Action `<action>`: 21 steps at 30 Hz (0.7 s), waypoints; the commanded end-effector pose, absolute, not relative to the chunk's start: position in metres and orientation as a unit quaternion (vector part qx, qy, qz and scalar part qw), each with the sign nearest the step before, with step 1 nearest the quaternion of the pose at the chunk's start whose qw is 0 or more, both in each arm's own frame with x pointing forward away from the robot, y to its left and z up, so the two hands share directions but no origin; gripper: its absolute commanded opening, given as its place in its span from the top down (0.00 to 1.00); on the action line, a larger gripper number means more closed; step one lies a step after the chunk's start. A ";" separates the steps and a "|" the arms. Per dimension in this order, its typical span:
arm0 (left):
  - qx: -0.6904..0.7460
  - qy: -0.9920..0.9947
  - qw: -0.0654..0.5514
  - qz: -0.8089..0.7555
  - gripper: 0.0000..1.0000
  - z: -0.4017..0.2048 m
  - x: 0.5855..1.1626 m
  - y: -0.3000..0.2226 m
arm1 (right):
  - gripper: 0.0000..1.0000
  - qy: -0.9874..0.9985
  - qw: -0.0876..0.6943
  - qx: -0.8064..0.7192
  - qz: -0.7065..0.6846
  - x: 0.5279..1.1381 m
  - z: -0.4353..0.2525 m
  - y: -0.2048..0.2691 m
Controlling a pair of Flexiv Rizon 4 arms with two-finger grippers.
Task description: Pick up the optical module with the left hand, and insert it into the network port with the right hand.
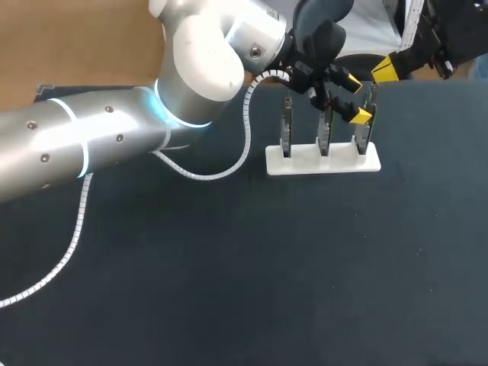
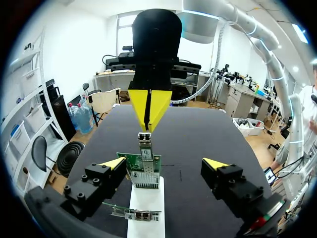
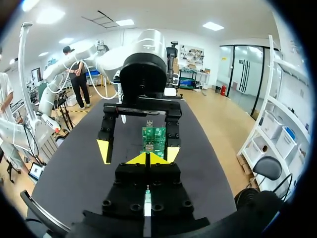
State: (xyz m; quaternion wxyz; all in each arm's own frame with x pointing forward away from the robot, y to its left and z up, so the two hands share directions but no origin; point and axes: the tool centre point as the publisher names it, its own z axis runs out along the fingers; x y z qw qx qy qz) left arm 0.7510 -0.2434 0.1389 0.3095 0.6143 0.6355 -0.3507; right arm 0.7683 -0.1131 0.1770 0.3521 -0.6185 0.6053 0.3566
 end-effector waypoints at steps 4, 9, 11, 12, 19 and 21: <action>0.615 0.635 0.308 -0.351 0.00 0.139 0.752 -0.244 | 1.00 0.610 0.345 -0.616 0.359 0.773 0.169 -0.113; 0.615 0.635 0.308 -0.351 0.00 0.139 0.752 -0.244 | 1.00 0.616 0.340 -0.611 0.363 0.772 0.163 -0.114; 0.615 0.635 0.308 -0.351 0.00 0.139 0.752 -0.244 | 1.00 0.618 0.338 -0.609 0.365 0.772 0.161 -0.115; 0.615 0.635 0.308 -0.351 0.00 0.139 0.752 -0.244 | 1.00 0.620 0.336 -0.608 0.366 0.772 0.159 -0.115; 0.615 0.635 0.308 -0.351 0.00 0.139 0.752 -0.244 | 1.00 0.627 0.327 -0.601 0.372 0.771 0.149 -0.115; 0.615 0.635 0.308 -0.351 0.00 0.139 0.752 -0.244 | 1.00 0.630 0.322 -0.599 0.376 0.771 0.145 -0.115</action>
